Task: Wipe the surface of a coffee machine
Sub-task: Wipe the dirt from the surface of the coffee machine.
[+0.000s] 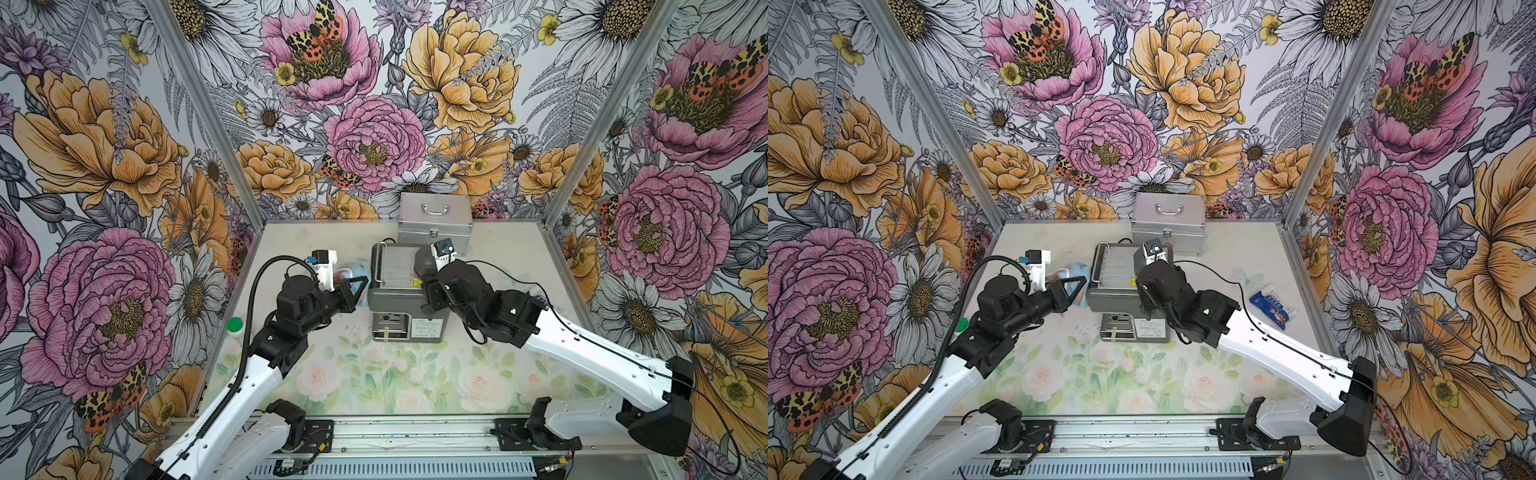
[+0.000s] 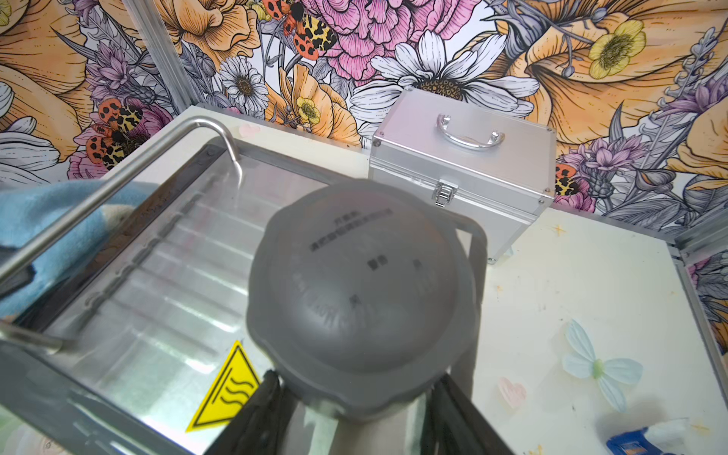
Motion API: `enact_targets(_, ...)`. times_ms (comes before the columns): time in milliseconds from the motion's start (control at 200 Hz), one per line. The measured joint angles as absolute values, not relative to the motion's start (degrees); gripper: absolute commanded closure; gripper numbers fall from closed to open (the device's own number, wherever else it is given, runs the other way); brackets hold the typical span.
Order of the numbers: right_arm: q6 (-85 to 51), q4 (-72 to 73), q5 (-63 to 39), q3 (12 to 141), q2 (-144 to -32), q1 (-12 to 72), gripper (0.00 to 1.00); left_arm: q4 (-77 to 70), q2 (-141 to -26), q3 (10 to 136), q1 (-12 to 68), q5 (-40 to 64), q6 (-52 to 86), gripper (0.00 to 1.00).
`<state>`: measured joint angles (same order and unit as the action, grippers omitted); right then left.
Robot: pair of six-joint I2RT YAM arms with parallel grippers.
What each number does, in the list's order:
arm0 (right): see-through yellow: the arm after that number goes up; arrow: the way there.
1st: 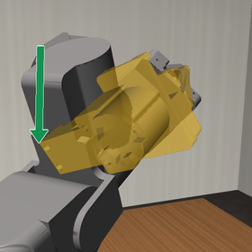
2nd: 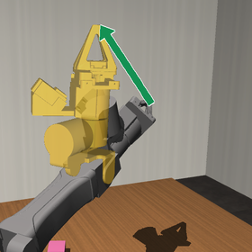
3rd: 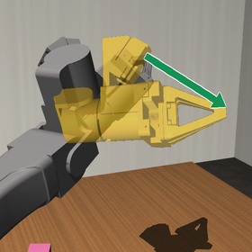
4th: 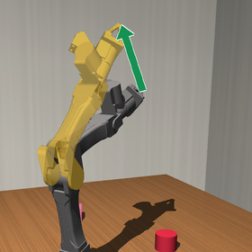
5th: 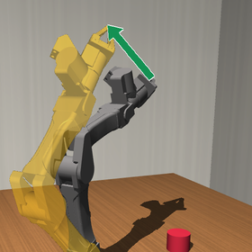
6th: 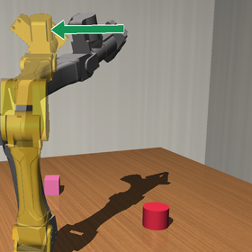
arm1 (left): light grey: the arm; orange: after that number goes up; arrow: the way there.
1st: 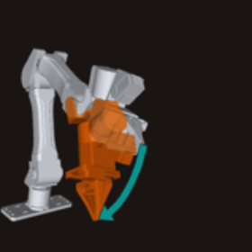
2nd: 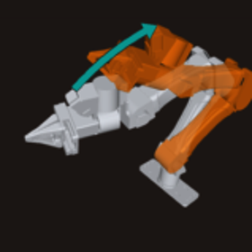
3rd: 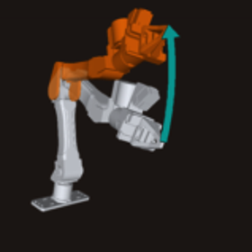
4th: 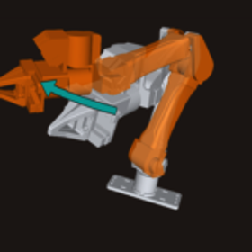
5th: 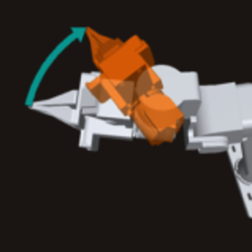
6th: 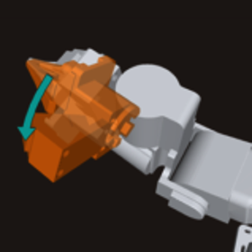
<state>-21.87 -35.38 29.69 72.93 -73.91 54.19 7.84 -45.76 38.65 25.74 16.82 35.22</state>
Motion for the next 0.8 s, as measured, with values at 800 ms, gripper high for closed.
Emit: enact_targets(800,-22.92,-35.42,29.69,73.12,-74.11,54.19,0.39,11.75,-44.99,35.66,62.89,-6.92,35.14,1.0)
